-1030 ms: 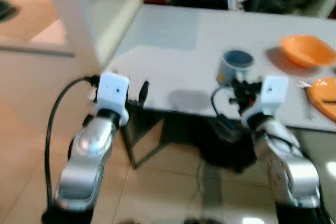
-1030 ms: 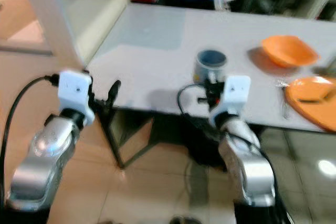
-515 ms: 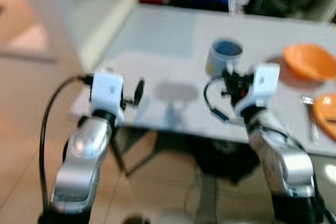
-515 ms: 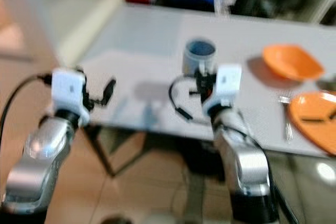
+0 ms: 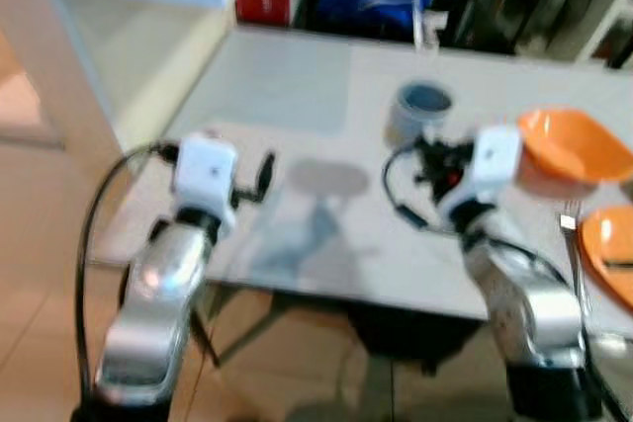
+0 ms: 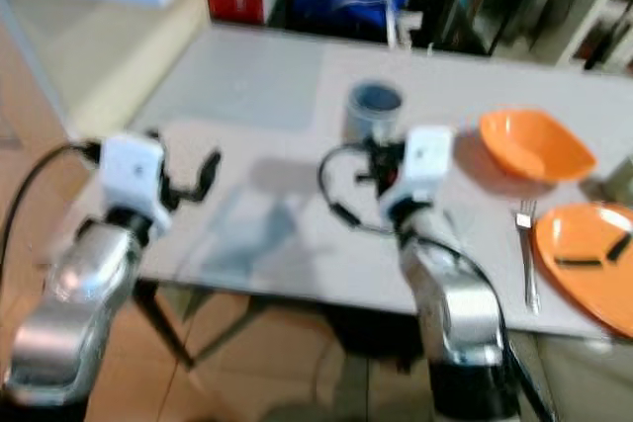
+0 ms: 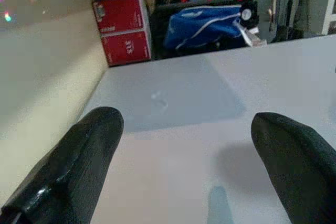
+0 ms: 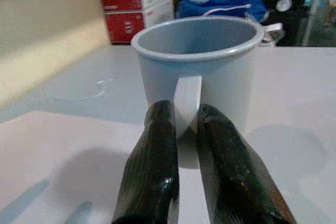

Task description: Setting the table

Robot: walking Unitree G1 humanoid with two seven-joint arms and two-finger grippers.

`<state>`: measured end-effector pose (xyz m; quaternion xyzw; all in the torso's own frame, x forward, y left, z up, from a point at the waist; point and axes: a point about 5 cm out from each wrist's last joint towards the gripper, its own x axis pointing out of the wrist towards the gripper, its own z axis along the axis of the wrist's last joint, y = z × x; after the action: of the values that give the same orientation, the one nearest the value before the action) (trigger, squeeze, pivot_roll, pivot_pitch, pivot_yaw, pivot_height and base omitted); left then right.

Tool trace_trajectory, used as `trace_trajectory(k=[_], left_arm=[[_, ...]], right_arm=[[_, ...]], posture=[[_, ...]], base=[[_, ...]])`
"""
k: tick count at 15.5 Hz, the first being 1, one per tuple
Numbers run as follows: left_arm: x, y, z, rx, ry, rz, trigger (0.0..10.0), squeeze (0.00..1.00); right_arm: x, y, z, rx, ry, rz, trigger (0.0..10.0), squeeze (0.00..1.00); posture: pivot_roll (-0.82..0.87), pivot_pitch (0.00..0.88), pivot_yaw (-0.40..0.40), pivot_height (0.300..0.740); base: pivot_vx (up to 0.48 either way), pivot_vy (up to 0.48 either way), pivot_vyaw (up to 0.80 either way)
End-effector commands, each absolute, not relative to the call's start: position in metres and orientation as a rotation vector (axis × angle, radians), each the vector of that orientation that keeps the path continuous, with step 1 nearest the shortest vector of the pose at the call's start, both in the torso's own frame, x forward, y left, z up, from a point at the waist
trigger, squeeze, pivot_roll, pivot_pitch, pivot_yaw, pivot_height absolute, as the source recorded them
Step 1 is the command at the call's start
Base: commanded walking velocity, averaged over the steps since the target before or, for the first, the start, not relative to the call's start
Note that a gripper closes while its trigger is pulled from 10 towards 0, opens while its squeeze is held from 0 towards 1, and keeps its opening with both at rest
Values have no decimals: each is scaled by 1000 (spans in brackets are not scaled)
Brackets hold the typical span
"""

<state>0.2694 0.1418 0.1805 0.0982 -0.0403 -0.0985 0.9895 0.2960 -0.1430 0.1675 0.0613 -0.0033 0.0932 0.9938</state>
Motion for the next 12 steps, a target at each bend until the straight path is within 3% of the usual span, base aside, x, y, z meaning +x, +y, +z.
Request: trace_trajectory(k=[1,8,12], left_arm=[[268,133,181,195,-85,-236,10000,0],[254,122,175,240,-52,-434,10000,0],[242,119,183,251,-51,-535,10000,0]], right_arm=[[299,-154,169,111,-24,149,10000,0],[337,-160,145,143,11,168,10000,0],[368,-154,131,94,69,160,10000,0]], posture=[[-28,57,-33,740],[-8,129,-39,740],[50,222,-82,740]], base=[[360,0,0],[42,0,0],[0,0,0]])
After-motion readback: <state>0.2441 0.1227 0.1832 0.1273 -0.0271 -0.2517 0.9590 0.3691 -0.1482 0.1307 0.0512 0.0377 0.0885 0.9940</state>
